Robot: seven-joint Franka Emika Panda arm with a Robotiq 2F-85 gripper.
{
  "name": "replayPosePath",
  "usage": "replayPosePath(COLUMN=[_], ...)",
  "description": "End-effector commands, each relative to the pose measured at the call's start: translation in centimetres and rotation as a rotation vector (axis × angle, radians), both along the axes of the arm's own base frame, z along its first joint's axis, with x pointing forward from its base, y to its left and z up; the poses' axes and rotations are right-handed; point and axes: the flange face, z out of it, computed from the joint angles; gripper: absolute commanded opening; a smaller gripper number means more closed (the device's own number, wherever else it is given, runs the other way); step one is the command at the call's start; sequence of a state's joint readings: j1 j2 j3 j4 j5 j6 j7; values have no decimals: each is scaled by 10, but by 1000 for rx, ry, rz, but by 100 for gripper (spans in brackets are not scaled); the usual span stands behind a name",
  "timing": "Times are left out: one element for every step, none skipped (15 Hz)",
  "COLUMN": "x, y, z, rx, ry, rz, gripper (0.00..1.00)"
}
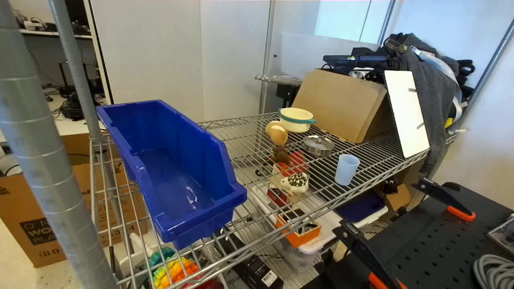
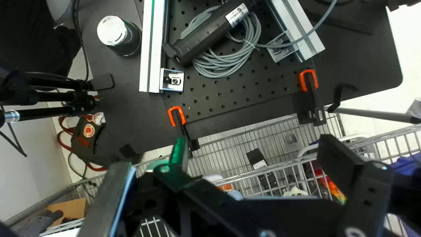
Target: Move the blue cup to the right
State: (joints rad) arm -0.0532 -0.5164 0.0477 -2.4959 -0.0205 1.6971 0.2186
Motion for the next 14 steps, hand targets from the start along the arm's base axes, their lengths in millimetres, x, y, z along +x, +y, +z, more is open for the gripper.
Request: replayPosePath(x=[0,0,0,0,0,0,0,0,0,4,8,16,22,32], y=[0,0,0,0,0,0,0,0,0,-2,-4,-8,-10,-14], z=[1,1,1,1,1,1,1,1,1,-2,-4,-9,-12,-19], rx=[0,0,0,0,0,0,0,0,0,-3,-6,2,9,10], ry=[0,-1,-1,-1,-1,-1,-1,-1,-1,0,-5,-23,-38,-67], rz=[0,0,0,0,0,0,0,0,0,1,-1,-7,-9,-9], gripper=[100,100,100,100,100,100,100,100,100,100,100,100,100,100])
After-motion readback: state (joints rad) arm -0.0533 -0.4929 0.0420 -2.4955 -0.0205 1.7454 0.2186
